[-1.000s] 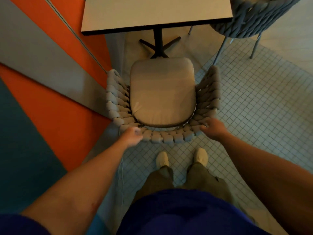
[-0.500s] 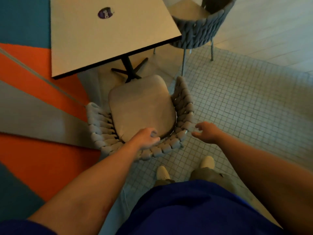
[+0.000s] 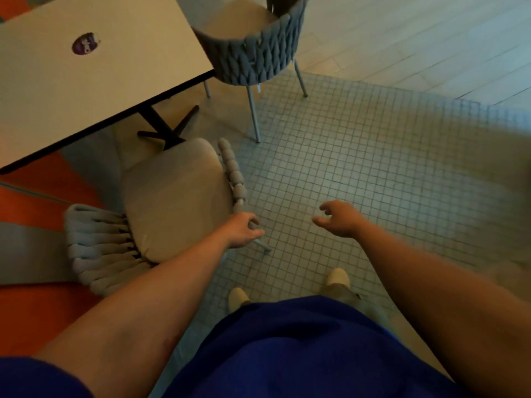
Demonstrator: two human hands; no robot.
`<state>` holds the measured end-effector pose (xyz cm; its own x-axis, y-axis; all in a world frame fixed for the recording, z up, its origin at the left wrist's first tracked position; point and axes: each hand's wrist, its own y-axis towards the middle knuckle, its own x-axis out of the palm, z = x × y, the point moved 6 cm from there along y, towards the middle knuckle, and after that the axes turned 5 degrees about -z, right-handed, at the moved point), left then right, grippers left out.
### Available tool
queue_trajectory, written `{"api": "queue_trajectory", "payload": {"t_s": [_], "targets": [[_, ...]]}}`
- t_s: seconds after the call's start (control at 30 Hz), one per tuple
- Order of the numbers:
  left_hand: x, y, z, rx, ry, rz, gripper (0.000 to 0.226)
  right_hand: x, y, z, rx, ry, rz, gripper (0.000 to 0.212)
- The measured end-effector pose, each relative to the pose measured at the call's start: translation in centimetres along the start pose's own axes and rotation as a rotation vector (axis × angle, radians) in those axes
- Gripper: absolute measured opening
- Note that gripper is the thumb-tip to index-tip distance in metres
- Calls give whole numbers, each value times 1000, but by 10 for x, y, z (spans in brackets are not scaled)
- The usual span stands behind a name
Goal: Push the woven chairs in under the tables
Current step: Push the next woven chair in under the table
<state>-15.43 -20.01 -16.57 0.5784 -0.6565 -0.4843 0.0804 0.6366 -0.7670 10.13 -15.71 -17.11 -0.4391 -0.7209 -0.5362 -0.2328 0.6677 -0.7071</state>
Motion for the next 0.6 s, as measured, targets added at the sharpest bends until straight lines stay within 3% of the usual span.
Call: {"api": "queue_trajectory", "payload": {"t_s": [0.27,0.6], "targets": [[37,43,125,29,-46,-28,44,-97,4,90,6,-36,-4,66],[1,104,194,40,-121,-4,44,-187,64,99,-35,-86,-18,66]]}}
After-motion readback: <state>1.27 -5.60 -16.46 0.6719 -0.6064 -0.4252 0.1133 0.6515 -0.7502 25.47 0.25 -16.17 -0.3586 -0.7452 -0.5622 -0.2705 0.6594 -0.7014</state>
